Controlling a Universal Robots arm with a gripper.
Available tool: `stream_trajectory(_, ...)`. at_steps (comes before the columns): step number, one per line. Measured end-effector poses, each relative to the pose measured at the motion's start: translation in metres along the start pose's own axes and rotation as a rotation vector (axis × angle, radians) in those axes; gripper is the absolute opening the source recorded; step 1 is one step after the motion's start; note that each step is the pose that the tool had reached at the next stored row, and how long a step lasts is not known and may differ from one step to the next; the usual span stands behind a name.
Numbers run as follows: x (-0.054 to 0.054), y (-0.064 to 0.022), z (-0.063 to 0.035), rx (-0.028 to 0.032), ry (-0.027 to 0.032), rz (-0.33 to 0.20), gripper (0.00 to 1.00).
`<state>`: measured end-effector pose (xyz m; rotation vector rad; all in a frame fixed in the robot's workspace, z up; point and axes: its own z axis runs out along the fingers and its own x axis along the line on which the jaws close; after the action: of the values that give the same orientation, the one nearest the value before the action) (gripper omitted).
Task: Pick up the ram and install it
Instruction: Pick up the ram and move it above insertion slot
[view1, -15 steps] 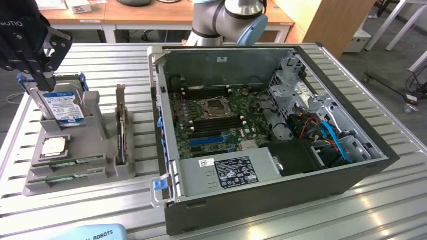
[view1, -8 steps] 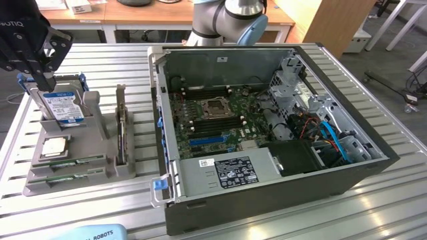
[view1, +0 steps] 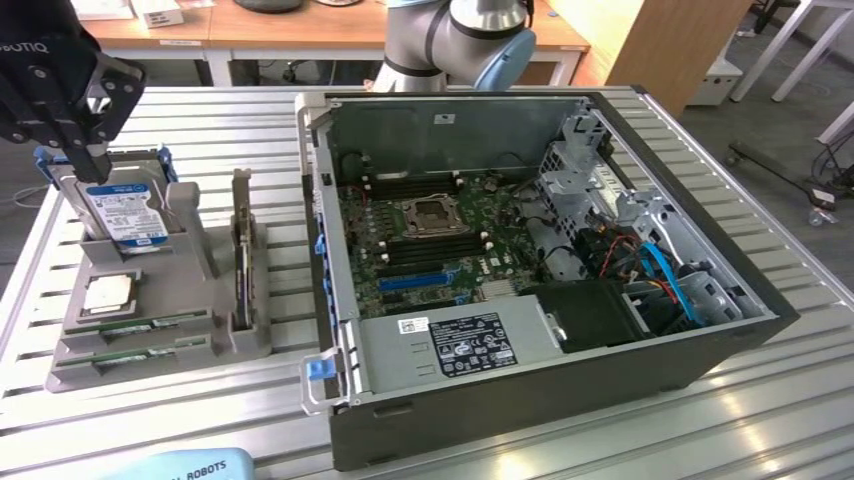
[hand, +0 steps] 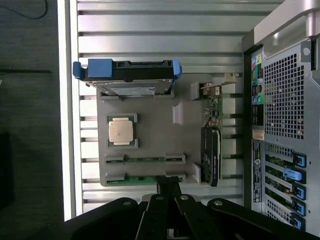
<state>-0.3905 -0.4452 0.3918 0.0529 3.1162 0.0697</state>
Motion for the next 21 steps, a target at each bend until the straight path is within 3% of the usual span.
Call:
stream_trajectory(8,0.0003,0.0,0.0002,-0.0022,0.0044,-0.095,0.1)
stream_trajectory(21,0.0004,0.0,0.0006,-0.0074,0.0148,-0.326,0.1)
